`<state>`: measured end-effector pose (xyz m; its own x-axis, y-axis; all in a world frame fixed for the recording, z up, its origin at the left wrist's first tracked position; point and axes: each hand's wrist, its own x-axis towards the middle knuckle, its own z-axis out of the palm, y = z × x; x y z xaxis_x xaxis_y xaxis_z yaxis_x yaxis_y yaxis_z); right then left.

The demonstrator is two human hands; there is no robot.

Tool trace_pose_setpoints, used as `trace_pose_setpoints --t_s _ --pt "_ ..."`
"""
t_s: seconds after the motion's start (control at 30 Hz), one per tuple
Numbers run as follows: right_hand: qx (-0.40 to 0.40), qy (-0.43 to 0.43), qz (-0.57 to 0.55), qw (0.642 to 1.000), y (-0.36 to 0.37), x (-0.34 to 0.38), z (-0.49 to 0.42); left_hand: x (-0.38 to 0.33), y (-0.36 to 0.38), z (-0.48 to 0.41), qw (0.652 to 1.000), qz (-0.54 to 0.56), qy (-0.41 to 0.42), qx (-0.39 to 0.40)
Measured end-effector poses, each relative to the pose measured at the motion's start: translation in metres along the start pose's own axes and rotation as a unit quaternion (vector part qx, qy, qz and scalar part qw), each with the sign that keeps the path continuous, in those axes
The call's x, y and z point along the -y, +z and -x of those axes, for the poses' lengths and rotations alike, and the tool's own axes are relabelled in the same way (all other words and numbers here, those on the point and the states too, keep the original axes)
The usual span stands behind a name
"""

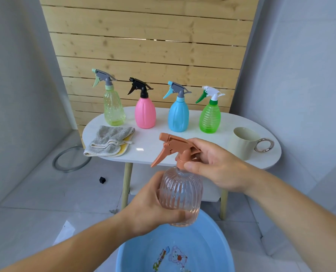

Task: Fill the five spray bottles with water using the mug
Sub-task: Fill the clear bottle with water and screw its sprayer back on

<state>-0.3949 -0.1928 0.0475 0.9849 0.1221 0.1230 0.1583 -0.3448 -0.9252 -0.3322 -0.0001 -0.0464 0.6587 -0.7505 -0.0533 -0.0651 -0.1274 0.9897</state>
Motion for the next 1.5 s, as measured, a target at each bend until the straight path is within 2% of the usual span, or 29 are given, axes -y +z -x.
trace_pose_setpoints --t_s 0.1,0.2,0.47,0.53,0.6,0.67,0.8,0.97,1.1,1.27,1.5 --pt "-0.003 0.013 -0.069 0.998 -0.005 -0.003 0.001 -0.001 -0.002 -0.001 1.0 -0.007 0.001 0.005" --pt "0.003 0.021 -0.083 0.996 -0.006 -0.009 0.001 0.0 -0.002 -0.001 1.0 -0.016 0.001 0.008" --pt "-0.054 0.023 0.06 0.996 0.0 -0.015 -0.004 0.002 -0.003 -0.002 1.0 -0.006 -0.01 0.006" --pt "-0.049 0.015 0.048 0.998 0.003 -0.016 -0.003 0.003 -0.002 -0.001 1.0 0.0 -0.014 0.011" --pt "-0.025 0.003 -0.006 1.0 0.003 -0.013 -0.001 0.002 -0.001 -0.002 1.0 0.005 -0.013 0.012" --pt "-0.035 -0.003 -0.044 0.998 0.003 -0.013 -0.001 0.0 -0.002 -0.003 1.0 0.016 -0.013 0.009" --pt "-0.085 0.002 0.014 0.996 0.007 -0.017 -0.006 -0.001 -0.003 -0.005 1.0 0.004 -0.011 0.008" --pt "-0.043 0.006 -0.05 0.998 0.004 -0.018 -0.002 0.002 -0.002 -0.006 1.0 0.007 -0.02 0.011" --pt "-0.098 0.008 0.007 0.995 0.009 -0.021 -0.006 0.003 -0.002 -0.007 1.0 0.01 -0.023 0.012" --pt "-0.033 0.011 -0.075 0.997 0.003 -0.017 -0.001 0.004 -0.002 -0.006 1.0 0.014 -0.021 0.011" --pt "-0.11 0.012 -0.034 0.993 0.012 -0.023 -0.005 0.006 -0.002 -0.006 0.999 0.02 -0.027 0.003"
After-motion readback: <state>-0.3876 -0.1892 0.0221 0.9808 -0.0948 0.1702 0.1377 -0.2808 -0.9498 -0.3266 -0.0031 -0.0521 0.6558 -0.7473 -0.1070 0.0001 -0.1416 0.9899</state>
